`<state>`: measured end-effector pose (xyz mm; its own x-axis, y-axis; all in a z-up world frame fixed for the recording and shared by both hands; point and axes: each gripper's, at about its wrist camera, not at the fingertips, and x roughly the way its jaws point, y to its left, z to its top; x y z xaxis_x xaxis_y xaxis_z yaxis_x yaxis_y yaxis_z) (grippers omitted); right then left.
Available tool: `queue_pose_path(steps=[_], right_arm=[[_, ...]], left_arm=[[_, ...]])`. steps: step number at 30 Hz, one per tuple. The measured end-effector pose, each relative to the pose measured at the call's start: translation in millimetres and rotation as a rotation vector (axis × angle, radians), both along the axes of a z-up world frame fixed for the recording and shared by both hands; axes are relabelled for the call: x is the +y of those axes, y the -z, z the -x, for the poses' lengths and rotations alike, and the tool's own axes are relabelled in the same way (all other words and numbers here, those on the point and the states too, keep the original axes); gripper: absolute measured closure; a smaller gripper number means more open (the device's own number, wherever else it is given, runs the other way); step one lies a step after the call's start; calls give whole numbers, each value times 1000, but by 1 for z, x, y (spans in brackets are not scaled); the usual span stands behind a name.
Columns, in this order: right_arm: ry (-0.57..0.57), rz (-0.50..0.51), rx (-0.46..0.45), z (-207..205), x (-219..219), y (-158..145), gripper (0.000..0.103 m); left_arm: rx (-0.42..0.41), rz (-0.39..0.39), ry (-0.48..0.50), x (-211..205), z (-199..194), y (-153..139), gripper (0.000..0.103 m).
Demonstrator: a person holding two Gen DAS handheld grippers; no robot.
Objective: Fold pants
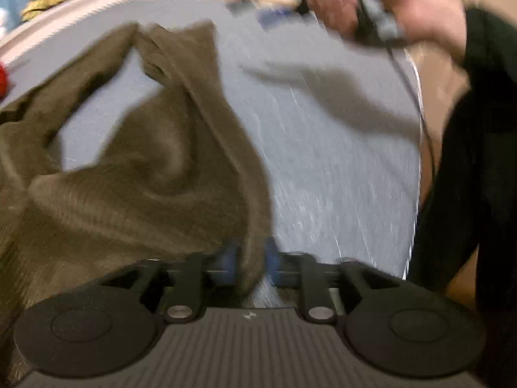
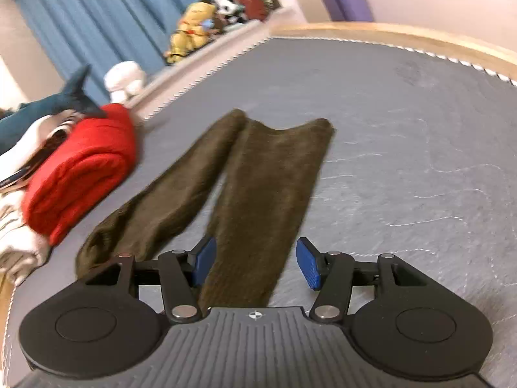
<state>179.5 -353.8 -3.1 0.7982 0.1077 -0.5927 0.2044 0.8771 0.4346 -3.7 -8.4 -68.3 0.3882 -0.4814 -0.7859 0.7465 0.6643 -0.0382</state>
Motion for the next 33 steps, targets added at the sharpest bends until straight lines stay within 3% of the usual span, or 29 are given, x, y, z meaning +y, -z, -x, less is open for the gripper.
queue_pose_path(steps=[1,3,6,9,17,18,19,20,21,24,28,33], right_arm=[[12,-9,25,-8,-6,5,45],[38,-39,77,-24,-16,15,45],[32,-77,126,-50,-24,35,56],[14,-110,127,-68,-25,55,62],[21,-96,122,-106,-22,88,60],[22,-78,110,-109,-20,88,64],[20,-67,110,-111,-18,87,81],[17,-62,111,-112,-18,87,92],[26,-55,106,-111,-18,85,95],[56,-19,64,-100,-24,72,96],[86,34,-38,-61,-44,31,97],[108,143,-15,0,-72,2,97]], left_arm=[[-18,38,-34,6,-3,-8,49],[-22,133,-104,20,-9,-18,49],[-43,225,-221,37,-21,-30,49],[-90,227,-353,50,-33,-34,49],[-104,221,-583,76,-57,-46,50],[-110,222,-607,80,-58,-47,50],[-118,223,-626,83,-59,-52,50],[-124,222,-642,86,-59,-56,50],[-131,220,-664,90,-59,-57,50],[-143,227,-719,98,-57,-64,50],[-150,251,-771,109,-50,-70,50],[-153,263,-781,109,-39,-75,50]])
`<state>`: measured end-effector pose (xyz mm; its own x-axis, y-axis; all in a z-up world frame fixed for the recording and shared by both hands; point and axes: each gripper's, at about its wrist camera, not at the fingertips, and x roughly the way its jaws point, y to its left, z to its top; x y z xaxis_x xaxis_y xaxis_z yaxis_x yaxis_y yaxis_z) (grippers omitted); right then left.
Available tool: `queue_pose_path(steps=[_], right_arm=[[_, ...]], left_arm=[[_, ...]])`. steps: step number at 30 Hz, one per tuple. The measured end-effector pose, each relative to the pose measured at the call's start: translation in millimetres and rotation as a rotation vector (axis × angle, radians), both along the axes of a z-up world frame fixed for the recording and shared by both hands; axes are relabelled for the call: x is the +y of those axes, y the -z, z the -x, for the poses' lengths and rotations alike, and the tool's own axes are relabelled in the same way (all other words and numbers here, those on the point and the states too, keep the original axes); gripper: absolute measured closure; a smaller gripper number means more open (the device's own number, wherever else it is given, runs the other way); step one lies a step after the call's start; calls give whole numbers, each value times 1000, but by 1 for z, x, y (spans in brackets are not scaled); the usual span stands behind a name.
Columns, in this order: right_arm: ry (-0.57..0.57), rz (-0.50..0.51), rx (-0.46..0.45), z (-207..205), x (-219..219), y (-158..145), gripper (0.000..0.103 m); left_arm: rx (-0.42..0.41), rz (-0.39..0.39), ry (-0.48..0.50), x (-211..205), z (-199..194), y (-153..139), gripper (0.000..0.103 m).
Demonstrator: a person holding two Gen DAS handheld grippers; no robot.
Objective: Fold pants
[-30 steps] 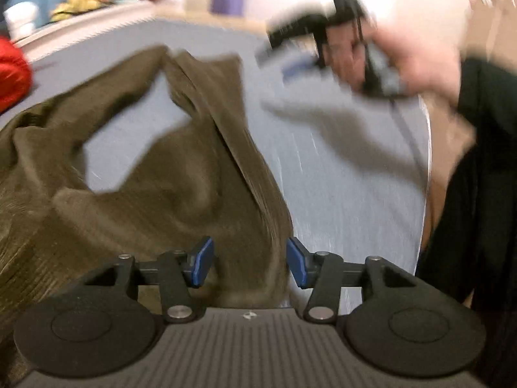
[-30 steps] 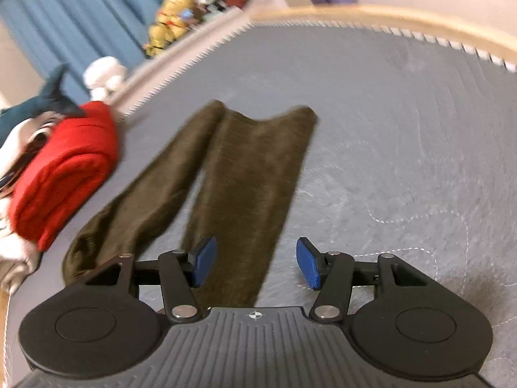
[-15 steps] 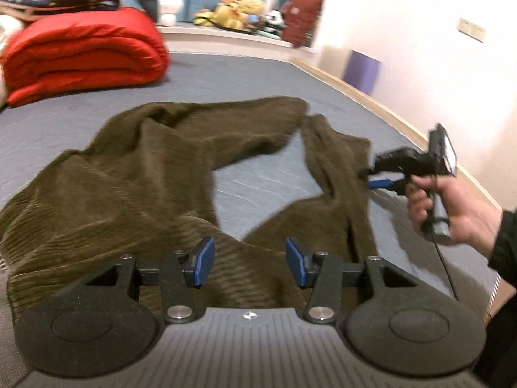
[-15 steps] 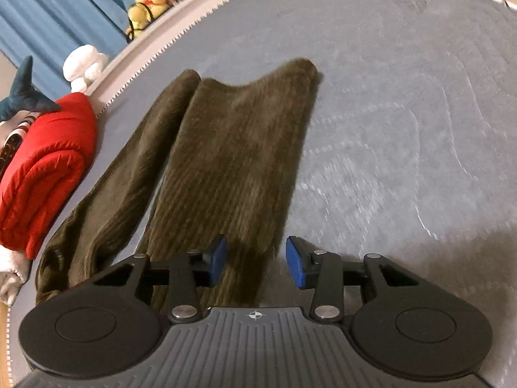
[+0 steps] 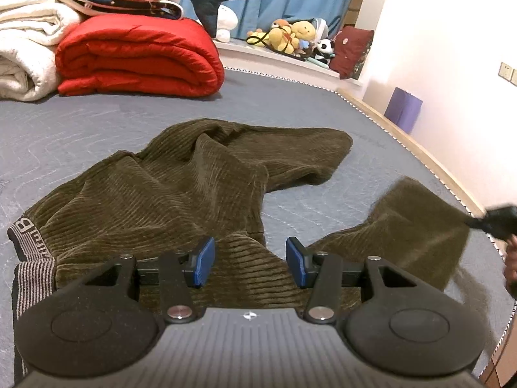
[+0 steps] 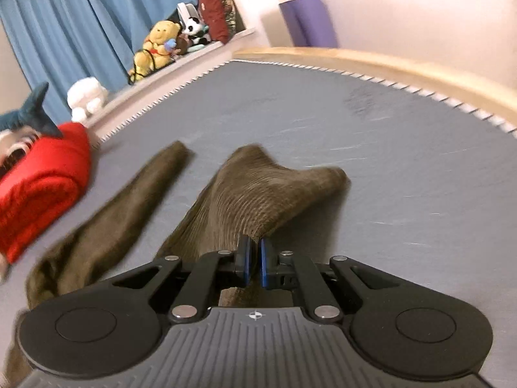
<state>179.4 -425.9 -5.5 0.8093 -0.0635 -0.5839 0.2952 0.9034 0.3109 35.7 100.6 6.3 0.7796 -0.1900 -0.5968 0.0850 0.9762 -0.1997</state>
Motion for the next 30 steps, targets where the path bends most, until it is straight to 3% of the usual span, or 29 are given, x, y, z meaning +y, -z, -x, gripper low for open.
queue_pose_path(steps=[6,9,11,12,15,16,18,23,29,30], right_arm=[[-11,108,105,68,-24,-4,97],[-33,91,148,83,-31,-2,97],[-61,23,161,86,-42,-1,95],[-21,-14,135,89,-51,-4,91],[142,-74,29,91,-91,-14,52],[192,-84,16,90,-103,-13,50],[241,-143,19,79,-127,-2,50],[303,-355,125,44,-165,58,50],[261,-333,67,19,-165,62,50],[251,-332,67,18,-168,63,62]], left_arm=[[-6,1,5,-7,7,-5,50],[0,9,2,-8,6,-5,49],[2,12,-2,-8,6,-6,49],[0,12,-7,-8,6,-6,49],[-1,13,-19,-5,6,-7,49],[-1,11,-20,-4,6,-7,49],[2,2,-26,-2,5,-6,49],[16,-16,-52,6,2,0,49],[17,-21,-113,28,1,0,49],[14,-19,-127,34,1,-2,49]])
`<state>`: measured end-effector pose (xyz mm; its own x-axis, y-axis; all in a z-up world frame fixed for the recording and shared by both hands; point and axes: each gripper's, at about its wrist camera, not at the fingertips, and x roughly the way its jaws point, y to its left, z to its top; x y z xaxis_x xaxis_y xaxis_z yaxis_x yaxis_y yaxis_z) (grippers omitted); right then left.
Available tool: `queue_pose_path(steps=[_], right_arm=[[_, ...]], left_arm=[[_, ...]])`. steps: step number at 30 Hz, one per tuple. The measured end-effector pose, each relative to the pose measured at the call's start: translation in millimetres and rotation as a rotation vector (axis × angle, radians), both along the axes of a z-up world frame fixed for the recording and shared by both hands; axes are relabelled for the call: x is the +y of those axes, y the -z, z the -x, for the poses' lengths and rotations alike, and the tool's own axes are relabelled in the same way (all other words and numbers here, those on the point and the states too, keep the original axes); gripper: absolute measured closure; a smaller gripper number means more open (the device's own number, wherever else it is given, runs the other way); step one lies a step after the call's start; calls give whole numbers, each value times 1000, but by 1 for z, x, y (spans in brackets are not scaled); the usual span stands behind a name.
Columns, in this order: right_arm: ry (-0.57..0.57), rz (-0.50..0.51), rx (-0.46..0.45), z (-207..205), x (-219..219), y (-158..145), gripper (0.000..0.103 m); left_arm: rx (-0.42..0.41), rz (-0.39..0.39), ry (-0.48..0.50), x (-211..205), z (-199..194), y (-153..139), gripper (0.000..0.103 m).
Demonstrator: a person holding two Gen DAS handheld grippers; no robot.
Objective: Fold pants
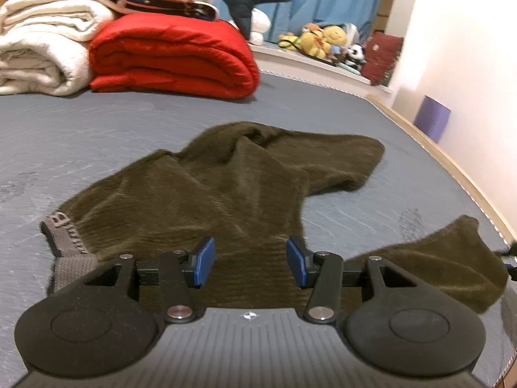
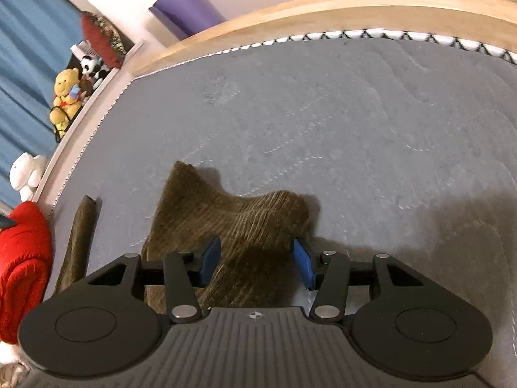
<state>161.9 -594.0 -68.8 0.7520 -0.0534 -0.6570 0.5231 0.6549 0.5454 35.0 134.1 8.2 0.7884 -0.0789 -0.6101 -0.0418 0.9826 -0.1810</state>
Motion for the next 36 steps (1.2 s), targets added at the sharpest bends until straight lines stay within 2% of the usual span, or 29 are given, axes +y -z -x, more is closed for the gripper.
queue_pose_path(steps=[1,2,7,9,12,14,17,19,20,22,25,26,28,34,36], right_arm=[[-8,7,-6,1,-2,-1,92],[-8,20,-20,3,-2,-2,97],[69,204,-143,31,-13,-42,100],[148,294,-141,45,-15,-54,100],[270,333,-56,61,-27,-49,100],[260,287,50,56,-37,-31,100],[313,245,125,57,-48,-16,97],[389,308,148,52,-48,-23,92],[411,338,135,54,-47,-29,90],[428,362,82,54,-41,-41,78],[372,356,6,52,-30,-50,73],[341,344,-17,49,-26,-53,72],[276,328,-46,45,-15,-56,68],[181,308,-75,27,8,-63,64],[173,288,-75,22,10,-63,63]], left_arm=[[-4,4,-14,4,0,-3,49],[-10,11,-32,11,0,-6,49],[-16,58,-138,46,1,-18,49],[-2,62,-174,57,0,-20,49],[44,45,-214,67,-1,-18,49],[78,53,-233,76,-1,-14,49],[129,98,-260,95,0,-7,48],[164,146,-278,112,0,-1,44],[181,166,-289,120,0,2,41],[220,194,-306,136,1,11,37],[272,229,-344,158,2,24,36],[289,249,-346,164,2,29,31],[318,315,-321,173,1,41,25],[365,482,-250,179,0,64,24],[392,476,-215,169,-4,73,24]])
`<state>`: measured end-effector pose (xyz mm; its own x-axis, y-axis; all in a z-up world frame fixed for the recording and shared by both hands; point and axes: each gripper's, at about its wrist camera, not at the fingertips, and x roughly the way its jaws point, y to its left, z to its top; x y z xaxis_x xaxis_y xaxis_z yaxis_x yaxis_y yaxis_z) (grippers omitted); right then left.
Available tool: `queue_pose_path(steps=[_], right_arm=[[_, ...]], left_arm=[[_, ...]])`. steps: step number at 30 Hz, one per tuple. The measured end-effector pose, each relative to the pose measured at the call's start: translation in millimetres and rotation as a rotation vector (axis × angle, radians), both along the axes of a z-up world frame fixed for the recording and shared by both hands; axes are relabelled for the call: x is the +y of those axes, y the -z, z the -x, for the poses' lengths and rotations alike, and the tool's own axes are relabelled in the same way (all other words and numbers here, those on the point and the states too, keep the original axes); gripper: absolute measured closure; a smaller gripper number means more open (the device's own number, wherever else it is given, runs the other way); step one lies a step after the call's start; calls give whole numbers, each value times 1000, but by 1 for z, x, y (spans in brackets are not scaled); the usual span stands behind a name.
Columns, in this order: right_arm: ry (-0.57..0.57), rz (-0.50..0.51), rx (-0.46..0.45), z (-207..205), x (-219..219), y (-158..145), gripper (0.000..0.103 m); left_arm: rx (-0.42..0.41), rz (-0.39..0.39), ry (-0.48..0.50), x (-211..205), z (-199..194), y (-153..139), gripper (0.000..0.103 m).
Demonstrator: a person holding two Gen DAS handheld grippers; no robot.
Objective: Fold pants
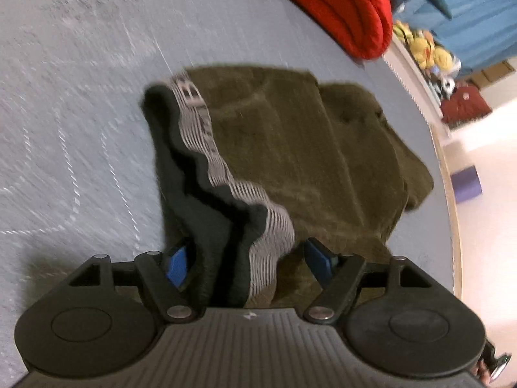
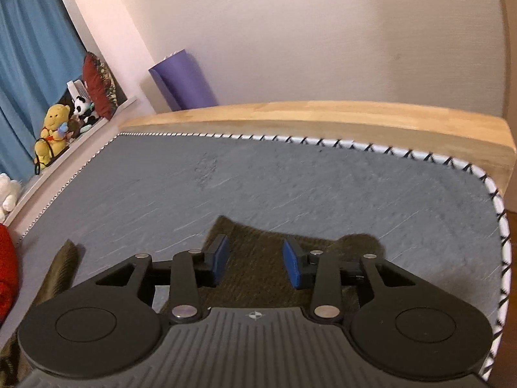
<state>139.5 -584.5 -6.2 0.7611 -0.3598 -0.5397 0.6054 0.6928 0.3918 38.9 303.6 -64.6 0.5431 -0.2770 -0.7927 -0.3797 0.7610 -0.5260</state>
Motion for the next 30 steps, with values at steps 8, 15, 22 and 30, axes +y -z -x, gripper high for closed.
queue_pose_path(steps=[8,15,22,30], right_arm=[[-7,-34,9,-11,18,1,60],[-17,-29,17,-16,29,6,60],[-37,-18,29,-23,28,17,59],[-89,26,117,-40,-1,43,45]], left_arm=[[-61,-282,210,-37,9,-11,73],[-80,-401,149,1,51,-38,78],[64,-472,115,33,62,-30,37],[15,-642,18,12,47,-55,21]])
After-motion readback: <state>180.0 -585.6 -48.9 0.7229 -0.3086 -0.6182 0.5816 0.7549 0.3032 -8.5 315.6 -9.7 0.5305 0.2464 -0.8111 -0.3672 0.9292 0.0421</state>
